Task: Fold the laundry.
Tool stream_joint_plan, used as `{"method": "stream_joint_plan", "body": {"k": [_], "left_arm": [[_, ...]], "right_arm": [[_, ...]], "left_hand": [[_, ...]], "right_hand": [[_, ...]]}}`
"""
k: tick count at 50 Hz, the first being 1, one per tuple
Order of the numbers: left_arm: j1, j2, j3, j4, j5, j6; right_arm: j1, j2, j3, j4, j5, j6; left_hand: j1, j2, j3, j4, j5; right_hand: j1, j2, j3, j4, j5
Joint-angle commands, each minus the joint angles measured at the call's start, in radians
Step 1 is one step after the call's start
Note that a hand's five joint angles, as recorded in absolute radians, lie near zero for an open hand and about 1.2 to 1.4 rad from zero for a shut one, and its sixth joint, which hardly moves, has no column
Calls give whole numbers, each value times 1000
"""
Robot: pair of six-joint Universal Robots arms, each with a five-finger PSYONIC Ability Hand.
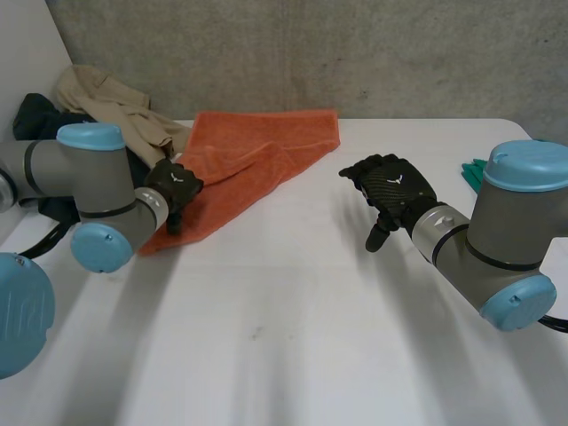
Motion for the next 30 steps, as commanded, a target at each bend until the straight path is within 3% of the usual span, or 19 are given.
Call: {"method": "stream_joint_plan", "body": {"k": [1, 7, 9, 18, 30], "left_arm": [[-5, -16, 4, -3, -9, 20], [-8, -13, 6, -20, -24, 74], [-10, -7, 6, -29, -30, 88], [-44, 145, 35, -72, -79, 75], [-151, 562, 108, -71, -69, -155]], "right_arm": [[-2, 4, 0, 0, 1, -3], [-5, 2, -2, 0, 1, -6], [-6, 2, -4, 0, 1, -6], [-18, 4, -20, 0, 6, -8], [-77, 66, -172, 23, 49, 69]], "left_hand": [[262, 283, 283, 280, 280], [462, 482, 483, 479, 480], [768, 789, 789, 786, 786], [785, 805, 806, 802, 803], [785, 805, 806, 802, 803]], "right_hand": [[-43, -31, -35, -42, -48], [-43, -31, -35, -42, -48], [-43, -31, -35, -42, -48], [-43, -31, -35, -42, -48], [-43, -31, -35, -42, -48]]}}
